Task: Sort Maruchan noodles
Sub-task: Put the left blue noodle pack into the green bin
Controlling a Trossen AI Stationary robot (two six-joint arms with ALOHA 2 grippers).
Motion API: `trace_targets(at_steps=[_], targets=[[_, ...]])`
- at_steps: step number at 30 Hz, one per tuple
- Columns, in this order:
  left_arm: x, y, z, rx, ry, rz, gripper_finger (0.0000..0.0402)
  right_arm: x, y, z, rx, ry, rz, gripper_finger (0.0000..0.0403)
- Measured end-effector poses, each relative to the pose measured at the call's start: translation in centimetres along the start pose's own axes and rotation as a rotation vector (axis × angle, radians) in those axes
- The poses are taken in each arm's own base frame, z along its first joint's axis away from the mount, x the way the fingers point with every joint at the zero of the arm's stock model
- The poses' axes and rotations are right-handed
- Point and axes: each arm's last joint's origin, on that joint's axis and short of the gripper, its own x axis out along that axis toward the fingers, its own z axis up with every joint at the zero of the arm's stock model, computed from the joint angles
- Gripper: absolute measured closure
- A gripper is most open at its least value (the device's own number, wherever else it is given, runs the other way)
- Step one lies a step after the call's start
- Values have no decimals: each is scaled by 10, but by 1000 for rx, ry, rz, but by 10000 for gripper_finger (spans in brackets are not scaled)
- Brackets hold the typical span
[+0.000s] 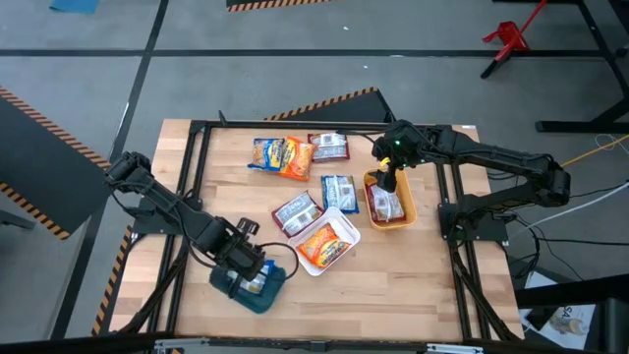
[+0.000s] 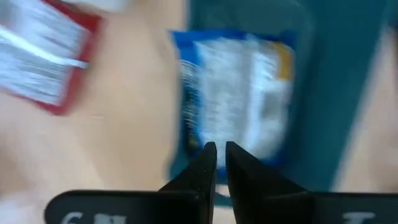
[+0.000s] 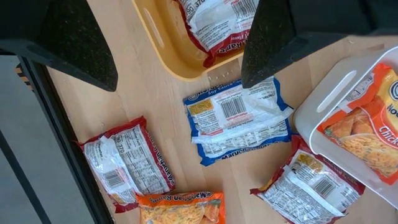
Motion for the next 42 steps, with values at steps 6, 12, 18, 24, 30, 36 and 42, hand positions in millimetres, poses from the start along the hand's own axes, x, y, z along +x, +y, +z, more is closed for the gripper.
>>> trace_targets(at_steps=[6, 12, 18, 24, 30, 36, 42], targets=[[-2, 2, 16, -37, -196, 144, 372, 0, 0, 0, 0, 0, 0, 75], [-4, 13, 21, -145, -281, 356, 372, 0, 0, 0, 0, 0, 0, 75], [0, 49, 19, -270, -191, 305, 372, 0, 0, 0, 0, -3, -1, 75], [2, 87, 17, -248, -139, 347, 372, 0, 0, 0, 31, -2, -3, 75], [-2, 127, 9, -317, -120, 378, 372, 0, 0, 0, 40, 0, -13, 75], [-7, 163, -1, -422, -158, 359, 372, 2, -2, 0, 62, 14, -54, 75], [-15, 200, -6, -539, -251, 502, 372, 14, -2, 0, 87, 55, -53, 75]])
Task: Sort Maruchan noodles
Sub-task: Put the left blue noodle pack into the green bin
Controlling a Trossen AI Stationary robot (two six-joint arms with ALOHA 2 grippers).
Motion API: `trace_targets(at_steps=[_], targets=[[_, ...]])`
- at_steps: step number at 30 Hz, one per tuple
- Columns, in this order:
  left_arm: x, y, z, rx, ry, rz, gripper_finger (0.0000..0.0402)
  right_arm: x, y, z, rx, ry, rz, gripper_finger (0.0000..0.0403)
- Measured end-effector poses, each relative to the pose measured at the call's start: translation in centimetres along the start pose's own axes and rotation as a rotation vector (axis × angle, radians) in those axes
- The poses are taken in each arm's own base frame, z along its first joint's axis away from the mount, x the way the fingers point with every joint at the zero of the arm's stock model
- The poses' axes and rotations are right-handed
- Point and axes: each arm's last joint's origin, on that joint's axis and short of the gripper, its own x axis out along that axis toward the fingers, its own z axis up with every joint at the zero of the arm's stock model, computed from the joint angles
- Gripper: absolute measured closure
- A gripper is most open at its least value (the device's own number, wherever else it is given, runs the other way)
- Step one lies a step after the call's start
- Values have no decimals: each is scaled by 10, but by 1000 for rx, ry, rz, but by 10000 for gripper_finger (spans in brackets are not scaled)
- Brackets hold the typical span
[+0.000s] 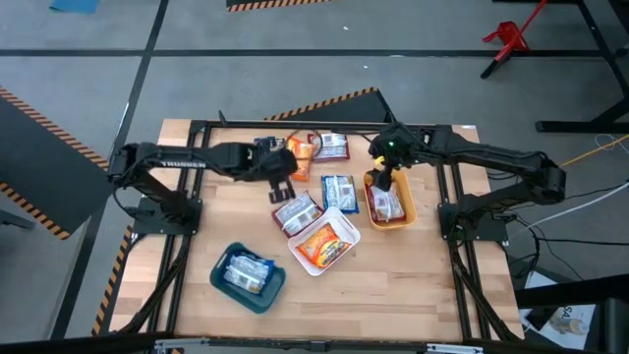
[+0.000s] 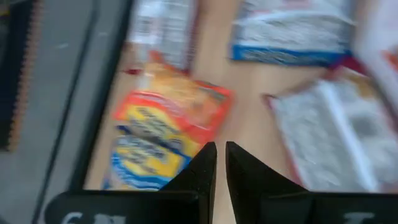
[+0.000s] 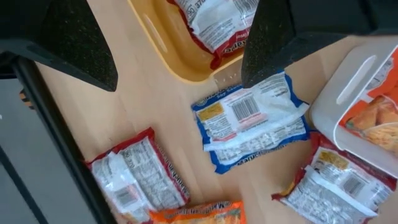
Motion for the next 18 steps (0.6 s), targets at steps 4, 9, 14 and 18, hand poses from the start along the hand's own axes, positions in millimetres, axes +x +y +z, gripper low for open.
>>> trace_targets(at_steps=[4, 9, 14, 18], targets=[[2, 13, 4, -106, -24, 86, 372, 7, 0, 0, 0, 22, 6, 75], [3, 16, 2, -182, -3, 68, 372, 9, 0, 0, -1, 28, 7, 75], [11, 24, 0, -179, 35, -75, 372, 9, 0, 1, -1, 27, 7, 75], [10, 31, 0, -246, 30, -30, 372, 9, 0, 1, -1, 26, 7, 75]])
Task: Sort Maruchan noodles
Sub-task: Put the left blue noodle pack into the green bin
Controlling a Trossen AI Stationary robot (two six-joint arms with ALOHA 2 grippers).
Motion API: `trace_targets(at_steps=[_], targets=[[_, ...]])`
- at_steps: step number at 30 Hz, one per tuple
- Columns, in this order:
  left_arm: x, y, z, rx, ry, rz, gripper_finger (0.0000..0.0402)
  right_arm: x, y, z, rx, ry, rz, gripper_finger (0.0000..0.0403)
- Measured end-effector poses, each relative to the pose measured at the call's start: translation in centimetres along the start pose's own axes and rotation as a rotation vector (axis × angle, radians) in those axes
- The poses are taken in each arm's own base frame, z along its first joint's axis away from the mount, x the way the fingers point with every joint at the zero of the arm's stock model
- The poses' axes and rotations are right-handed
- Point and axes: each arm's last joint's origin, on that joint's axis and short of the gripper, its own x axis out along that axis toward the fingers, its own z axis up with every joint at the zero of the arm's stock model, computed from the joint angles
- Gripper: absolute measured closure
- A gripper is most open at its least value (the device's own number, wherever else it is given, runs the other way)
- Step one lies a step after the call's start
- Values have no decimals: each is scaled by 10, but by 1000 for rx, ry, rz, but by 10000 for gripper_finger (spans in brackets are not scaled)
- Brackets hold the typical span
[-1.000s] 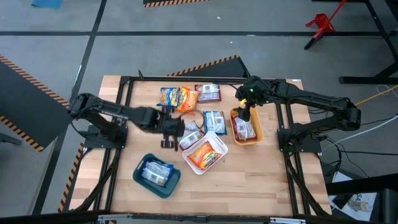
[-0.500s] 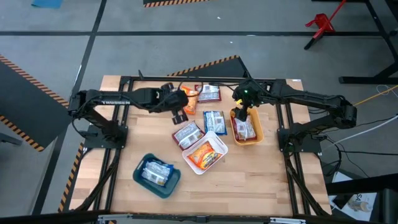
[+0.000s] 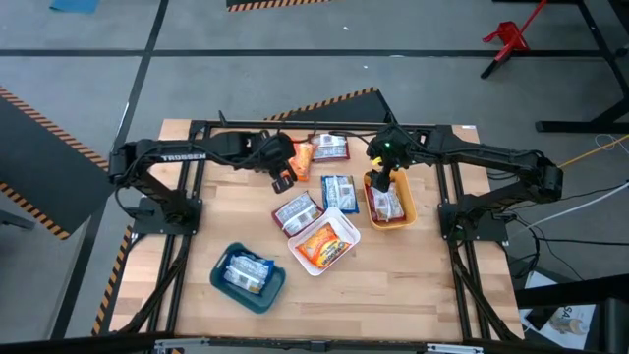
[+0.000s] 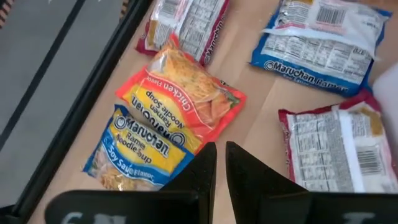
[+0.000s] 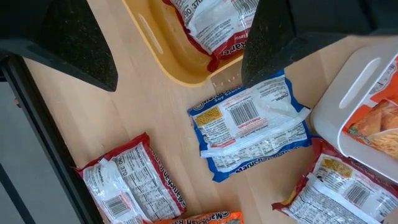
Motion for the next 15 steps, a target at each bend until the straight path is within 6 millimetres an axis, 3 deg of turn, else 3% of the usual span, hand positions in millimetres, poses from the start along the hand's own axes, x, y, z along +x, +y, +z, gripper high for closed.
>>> trace_targets(at_steps=[3, 7, 15], targets=[[-1, 2, 0, -8, -3, -8, 372, 0, 0, 0, 0, 0, 0, 75], [4, 16, -4, -84, 99, -167, 358, 0, 0, 0, 0, 0, 0, 75], [11, 45, -7, -166, 166, -236, 272, 0, 0, 0, 0, -2, 0, 75]])
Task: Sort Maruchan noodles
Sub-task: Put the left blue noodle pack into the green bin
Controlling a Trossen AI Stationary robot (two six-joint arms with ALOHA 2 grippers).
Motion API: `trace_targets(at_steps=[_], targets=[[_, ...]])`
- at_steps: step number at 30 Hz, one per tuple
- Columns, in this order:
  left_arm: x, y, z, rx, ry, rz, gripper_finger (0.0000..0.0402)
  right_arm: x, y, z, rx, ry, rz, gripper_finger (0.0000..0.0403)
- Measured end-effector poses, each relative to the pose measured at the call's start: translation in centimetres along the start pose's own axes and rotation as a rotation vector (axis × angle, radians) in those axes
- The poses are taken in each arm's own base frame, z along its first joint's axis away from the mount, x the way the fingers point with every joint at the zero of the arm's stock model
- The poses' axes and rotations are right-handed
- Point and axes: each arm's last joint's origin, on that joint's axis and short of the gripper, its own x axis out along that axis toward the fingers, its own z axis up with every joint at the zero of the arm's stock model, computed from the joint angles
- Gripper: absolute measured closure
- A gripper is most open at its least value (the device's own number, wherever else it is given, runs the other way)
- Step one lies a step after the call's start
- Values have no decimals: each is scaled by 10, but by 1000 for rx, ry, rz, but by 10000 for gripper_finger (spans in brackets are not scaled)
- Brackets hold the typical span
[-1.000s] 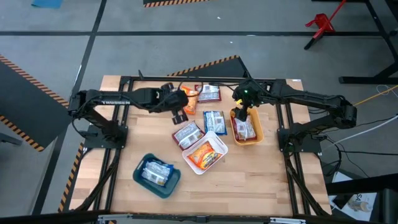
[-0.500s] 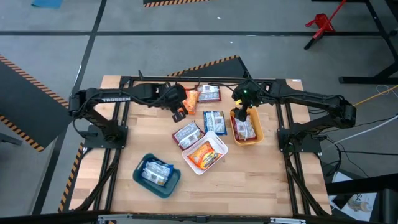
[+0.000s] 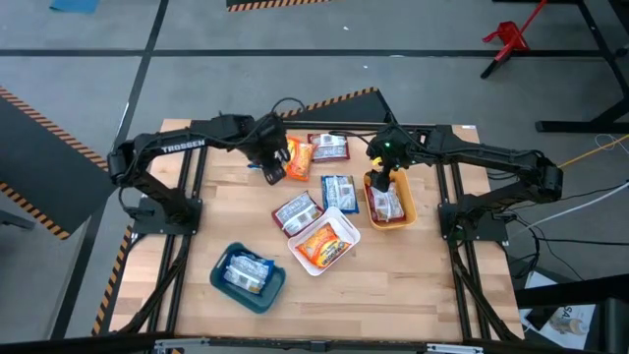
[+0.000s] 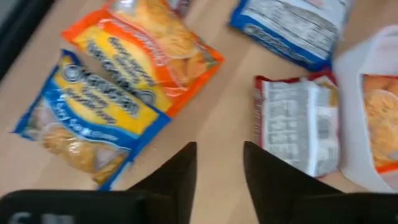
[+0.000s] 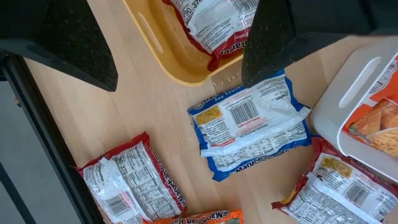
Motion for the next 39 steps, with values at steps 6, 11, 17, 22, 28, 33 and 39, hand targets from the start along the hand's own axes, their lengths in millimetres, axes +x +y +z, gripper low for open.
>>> trace_targets(at_steps=[6, 11, 17, 22, 28, 33, 39], targets=[[10, 17, 2, -19, 49, 97, 196, 0, 0, 0, 13, 0, 0, 75], [31, 33, 4, -67, 120, 185, 136, 0, 0, 0, 20, 1, 1, 75], [56, 47, 3, -71, 229, 208, 89, 0, 0, 0, 23, 1, 1, 75], [70, 58, -18, -94, 306, 221, 80, 0, 0, 0, 22, 2, 1, 75], [73, 65, -45, -138, 214, 237, 85, 0, 0, 0, 19, -1, 1, 75], [80, 69, -51, -171, 143, 247, 82, 0, 0, 0, 19, -1, 1, 75], [95, 71, -59, -178, 145, 223, 85, 0, 0, 0, 26, -1, 1, 75]])
